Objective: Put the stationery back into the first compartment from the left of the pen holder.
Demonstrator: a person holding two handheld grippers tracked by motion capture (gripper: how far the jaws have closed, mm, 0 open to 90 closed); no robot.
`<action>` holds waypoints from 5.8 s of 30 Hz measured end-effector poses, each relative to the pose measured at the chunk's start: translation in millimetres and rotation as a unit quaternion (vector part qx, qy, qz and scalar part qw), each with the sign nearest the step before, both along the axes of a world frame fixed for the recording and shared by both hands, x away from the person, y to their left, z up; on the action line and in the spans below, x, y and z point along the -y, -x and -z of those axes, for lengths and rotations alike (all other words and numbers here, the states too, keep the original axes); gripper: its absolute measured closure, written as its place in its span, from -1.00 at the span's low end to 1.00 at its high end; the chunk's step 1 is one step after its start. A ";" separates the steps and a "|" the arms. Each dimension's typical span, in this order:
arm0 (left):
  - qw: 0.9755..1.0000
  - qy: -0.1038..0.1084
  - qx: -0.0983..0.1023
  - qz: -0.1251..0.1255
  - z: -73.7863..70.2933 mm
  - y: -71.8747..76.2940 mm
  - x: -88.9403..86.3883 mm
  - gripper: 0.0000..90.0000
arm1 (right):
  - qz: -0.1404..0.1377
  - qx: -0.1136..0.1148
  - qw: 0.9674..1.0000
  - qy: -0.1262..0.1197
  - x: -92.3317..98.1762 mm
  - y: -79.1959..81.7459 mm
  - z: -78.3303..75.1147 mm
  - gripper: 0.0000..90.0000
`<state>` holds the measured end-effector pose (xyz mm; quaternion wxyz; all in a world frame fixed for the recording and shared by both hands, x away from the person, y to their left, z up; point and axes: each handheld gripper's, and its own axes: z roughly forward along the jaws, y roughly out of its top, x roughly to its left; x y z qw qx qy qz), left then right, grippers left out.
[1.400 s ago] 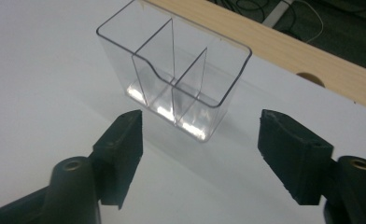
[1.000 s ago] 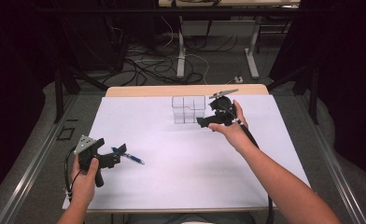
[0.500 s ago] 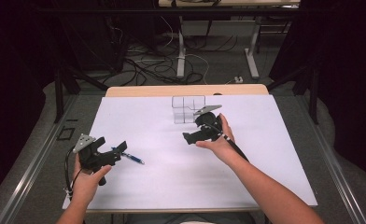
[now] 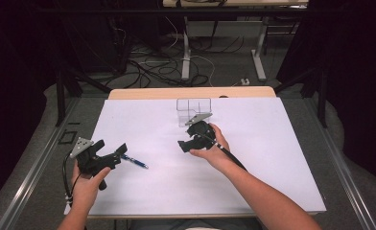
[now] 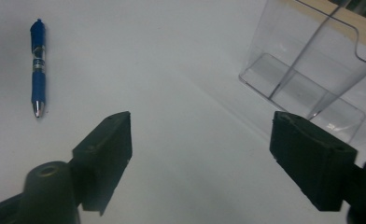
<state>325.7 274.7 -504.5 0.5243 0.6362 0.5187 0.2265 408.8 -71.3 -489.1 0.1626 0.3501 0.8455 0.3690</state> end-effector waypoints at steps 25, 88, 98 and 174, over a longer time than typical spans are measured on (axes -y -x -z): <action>1.000 -0.014 -0.003 -0.017 0.8 0.3 -2.5 -0.72 | -0.053 0.021 0.998 -0.007 -33.9 15.2 27.8 -0.03; 1.000 -0.010 -0.005 -0.026 2.3 1.3 -5.9 -0.65 | -0.155 -0.003 0.987 -0.033 -148.8 27.5 81.3 0.61; 1.000 -0.010 -0.007 -0.025 2.6 1.0 -5.5 -0.65 | -0.149 -0.011 0.988 -0.038 -147.6 25.6 81.2 0.78; 0.996 -0.072 0.013 0.057 -3.6 2.5 25.1 -0.73 | -0.110 -0.029 0.991 -0.065 87.7 26.6 10.4 0.79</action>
